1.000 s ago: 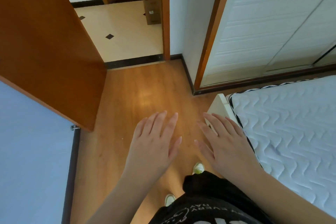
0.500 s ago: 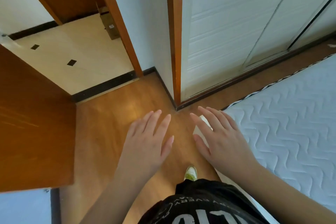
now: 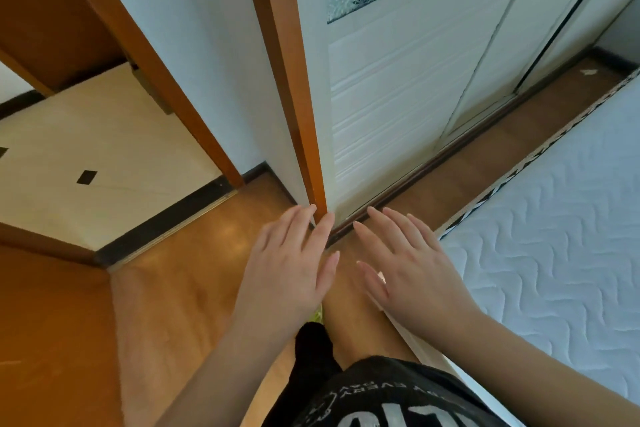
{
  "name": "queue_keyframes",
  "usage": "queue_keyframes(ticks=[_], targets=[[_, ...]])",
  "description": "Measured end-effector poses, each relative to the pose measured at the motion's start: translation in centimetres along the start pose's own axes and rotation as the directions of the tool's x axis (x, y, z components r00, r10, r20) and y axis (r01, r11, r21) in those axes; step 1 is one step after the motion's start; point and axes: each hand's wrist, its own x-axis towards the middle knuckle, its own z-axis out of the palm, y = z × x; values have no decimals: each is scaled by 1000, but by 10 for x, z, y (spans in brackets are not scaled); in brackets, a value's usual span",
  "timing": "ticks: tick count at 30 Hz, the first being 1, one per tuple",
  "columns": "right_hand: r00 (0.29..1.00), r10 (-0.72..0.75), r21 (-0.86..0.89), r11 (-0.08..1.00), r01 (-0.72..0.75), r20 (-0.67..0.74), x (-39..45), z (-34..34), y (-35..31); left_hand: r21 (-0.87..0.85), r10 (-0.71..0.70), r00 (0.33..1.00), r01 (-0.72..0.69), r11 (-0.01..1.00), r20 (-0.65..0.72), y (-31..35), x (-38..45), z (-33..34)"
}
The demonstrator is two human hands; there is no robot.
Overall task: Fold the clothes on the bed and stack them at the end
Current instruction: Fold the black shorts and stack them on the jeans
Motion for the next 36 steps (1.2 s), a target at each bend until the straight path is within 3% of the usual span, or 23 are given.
queue_keyframes(ticks=[5, 12, 16, 20, 28, 32, 36], targets=[[991, 131, -10, 991, -131, -5, 69, 5, 6, -78, 109, 993, -105, 991, 50, -38, 83, 14], [948, 316, -6, 948, -317, -43, 128, -5, 20, -94, 310, 950, -311, 946, -19, -63, 180, 11], [876, 471, 26, 882, -471, -104, 143, -19, 40, -92, 444, 896, -443, 892, -14, -52, 222, 8], [804, 584, 47, 812, -582, -112, 148, -31, 70, -103, 488, 873, -484, 869, 19, -37, 260, 7], [693, 717, 74, 697, -713, -81, 166, -25, 145, -146, 578, 812, -564, 813, 78, 23, 347, 27], [593, 796, 116, 604, -788, -120, 179, -26, 212, -193, 622, 782, -605, 773, 37, 86, 417, 49], [535, 839, 109, 543, -833, -97, 180, -35, 290, -250, 596, 803, -578, 777, -2, 157, 477, 67]])
